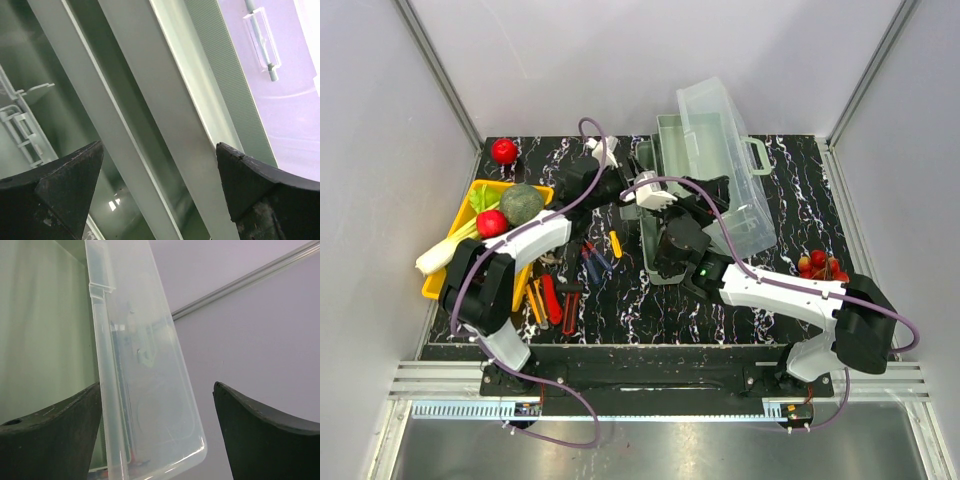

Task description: Pack the tool kit

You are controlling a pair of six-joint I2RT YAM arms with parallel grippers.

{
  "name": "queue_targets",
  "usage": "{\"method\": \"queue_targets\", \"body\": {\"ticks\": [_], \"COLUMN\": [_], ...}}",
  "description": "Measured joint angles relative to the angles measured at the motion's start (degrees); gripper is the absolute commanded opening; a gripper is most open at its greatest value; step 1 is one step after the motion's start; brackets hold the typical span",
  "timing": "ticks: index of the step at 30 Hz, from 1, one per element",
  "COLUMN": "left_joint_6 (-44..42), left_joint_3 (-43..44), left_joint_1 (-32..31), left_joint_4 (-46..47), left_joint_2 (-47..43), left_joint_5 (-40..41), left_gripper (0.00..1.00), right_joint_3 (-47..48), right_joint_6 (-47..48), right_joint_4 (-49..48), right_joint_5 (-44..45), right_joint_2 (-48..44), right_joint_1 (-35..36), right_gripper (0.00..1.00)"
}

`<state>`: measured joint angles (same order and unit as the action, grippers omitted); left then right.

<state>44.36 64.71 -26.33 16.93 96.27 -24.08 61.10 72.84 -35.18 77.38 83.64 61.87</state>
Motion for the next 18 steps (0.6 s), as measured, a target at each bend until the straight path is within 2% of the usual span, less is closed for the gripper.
{"method": "queue_targets", "body": {"ticks": [11,15,18], "left_joint_6": [-0.66,-1.03,-0.92], "left_joint_3": [-2.82,-2.69,-2.69], "left_joint_1": [2.43,2.51,2.49], "left_joint_4": [-1.29,-5.75,-11.56], "left_joint_2": [-5.18,-5.86,-5.64], "left_joint_5": [0.72,3.34,4.90], "left_gripper": [0.99,0.98,0.96], "right_joint_3": [-0.07,-0.04,0.76], "right_joint_6": [0.22,-6.67,-16.37], "right_joint_4": [-3.21,2.29,11.96], "right_joint_5": [1.22,1.29,1.07], "right_joint_2": [-0.70,-3.76,-6.71], "right_joint_1": [-0.04,-0.55,-1.40], "right_gripper": [0.92,0.92,0.92]}}
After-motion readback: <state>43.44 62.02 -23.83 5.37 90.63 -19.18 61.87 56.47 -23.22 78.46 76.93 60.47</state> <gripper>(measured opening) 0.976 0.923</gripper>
